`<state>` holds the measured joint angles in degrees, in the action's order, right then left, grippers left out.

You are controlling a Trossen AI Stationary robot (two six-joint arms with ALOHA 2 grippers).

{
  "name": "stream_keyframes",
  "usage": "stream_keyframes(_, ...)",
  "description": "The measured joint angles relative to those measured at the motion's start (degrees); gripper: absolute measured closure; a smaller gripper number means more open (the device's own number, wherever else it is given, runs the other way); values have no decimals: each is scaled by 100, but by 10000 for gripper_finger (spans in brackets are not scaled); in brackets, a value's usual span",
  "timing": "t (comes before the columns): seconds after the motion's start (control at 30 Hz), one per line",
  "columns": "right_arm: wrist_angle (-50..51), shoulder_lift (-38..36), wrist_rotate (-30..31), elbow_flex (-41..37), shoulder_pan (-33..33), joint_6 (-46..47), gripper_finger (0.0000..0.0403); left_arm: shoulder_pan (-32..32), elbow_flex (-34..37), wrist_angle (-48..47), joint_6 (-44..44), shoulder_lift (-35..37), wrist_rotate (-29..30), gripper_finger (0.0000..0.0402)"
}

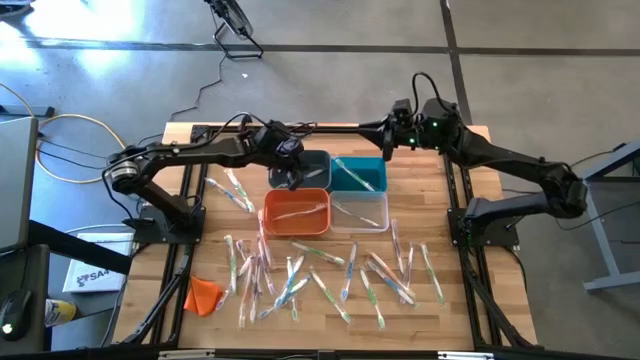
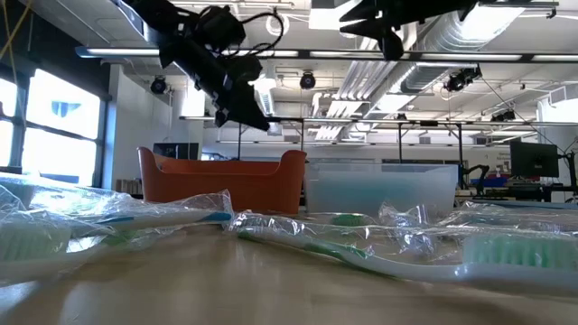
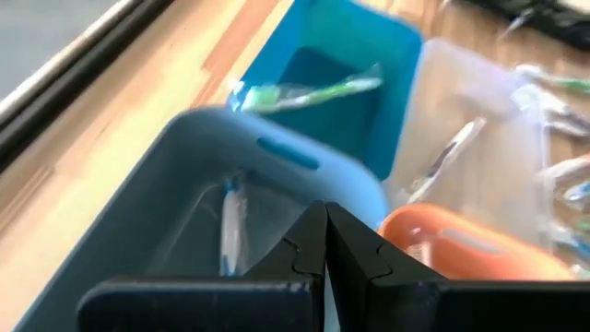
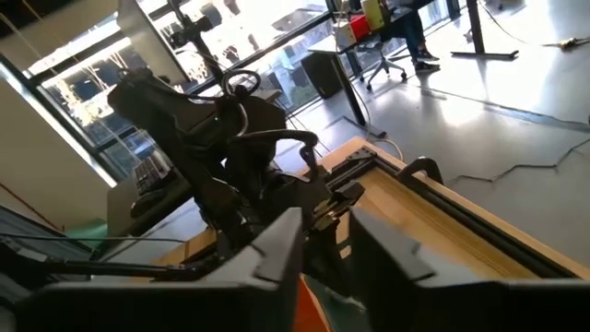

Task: Pick & Place Toothbrushes
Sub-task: Put the purple toothbrush into the transparent bin

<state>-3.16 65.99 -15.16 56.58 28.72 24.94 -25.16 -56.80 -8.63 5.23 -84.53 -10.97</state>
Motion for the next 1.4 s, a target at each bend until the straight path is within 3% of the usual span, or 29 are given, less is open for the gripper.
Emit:
stream_keyframes(0.13, 153, -230, 1, 2, -18, -263, 392, 22, 0, -43, -87, 243, 130, 401)
stream_keyframes(0.3, 993, -689, 359, 2, -84, -346, 399, 3, 0, -280, -227, 555, 200, 401)
stream_keyframes(0.43, 1668, -1088, 1002, 2, -333, -439, 399, 7, 101, -260, -346, 877, 180, 401)
stream_keyframes(0.67, 2039, -1552, 1911, 2, -843, -576, 399, 6, 479, 261, -349, 1411, 129, 401)
stream_keyframes(0.87, 2301, -1670, 2171, -105, -1147, -531, 399, 6, 556, 309, -347, 1723, 125, 401)
stream_keyframes(1.2, 2335, -1659, 2381, -1223, -1764, 998, 399, 6, 560, 318, -341, 2115, 9, 401)
stream_keyframes(1.4, 2958, -1661, 2612, -1335, -2419, 2236, 399, 6, 560, 286, -341, 2233, -6, 401)
